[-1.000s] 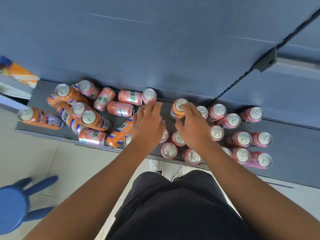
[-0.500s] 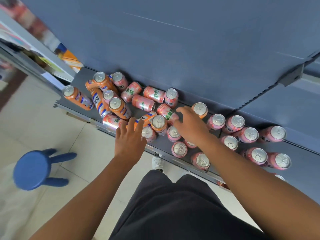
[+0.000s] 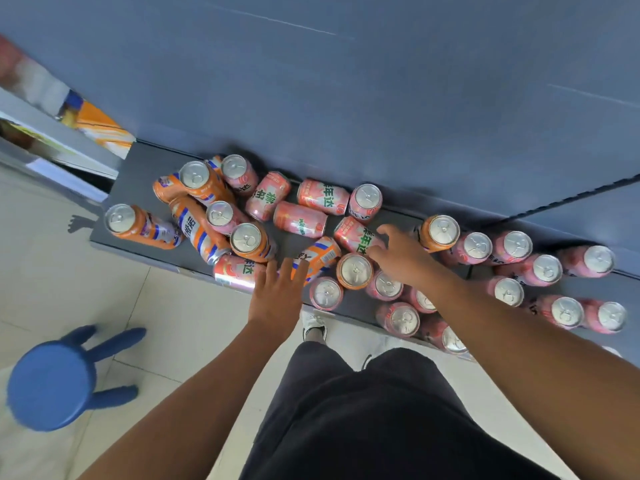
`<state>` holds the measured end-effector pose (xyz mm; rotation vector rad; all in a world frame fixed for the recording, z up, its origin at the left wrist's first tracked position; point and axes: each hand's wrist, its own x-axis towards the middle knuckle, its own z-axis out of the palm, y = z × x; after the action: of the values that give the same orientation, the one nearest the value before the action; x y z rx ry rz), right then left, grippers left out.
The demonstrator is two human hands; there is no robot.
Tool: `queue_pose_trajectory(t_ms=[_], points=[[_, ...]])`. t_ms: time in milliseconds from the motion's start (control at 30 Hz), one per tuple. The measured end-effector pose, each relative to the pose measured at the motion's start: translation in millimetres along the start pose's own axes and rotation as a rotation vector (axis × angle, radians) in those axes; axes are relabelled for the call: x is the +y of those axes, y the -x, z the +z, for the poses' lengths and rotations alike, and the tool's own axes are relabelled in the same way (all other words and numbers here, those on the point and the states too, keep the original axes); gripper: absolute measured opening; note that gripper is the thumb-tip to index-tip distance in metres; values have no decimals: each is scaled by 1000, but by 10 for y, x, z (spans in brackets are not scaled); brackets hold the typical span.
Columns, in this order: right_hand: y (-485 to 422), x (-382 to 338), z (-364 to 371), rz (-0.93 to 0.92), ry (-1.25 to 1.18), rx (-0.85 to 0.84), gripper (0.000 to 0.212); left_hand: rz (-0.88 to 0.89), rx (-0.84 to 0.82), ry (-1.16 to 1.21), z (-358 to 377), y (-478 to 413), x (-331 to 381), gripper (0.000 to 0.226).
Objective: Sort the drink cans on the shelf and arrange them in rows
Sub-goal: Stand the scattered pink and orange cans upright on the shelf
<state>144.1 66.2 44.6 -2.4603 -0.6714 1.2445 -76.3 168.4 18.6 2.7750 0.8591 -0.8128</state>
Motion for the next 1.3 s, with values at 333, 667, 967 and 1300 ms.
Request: queue_pose_trajectory(t_ms=[333, 667, 967, 1300], points=[[-622, 1, 259, 135, 5, -70, 69, 147, -86, 75, 213, -419, -151, 97], [-921, 68, 451, 207, 38, -142, 62, 127, -150, 104, 325, -562, -177, 97], [-761, -119, 297, 228, 96, -71, 56, 82, -83, 148, 13, -404, -152, 82], [-550, -153, 216, 200, 211, 62, 44, 127, 13, 184, -458, -298, -95, 57]])
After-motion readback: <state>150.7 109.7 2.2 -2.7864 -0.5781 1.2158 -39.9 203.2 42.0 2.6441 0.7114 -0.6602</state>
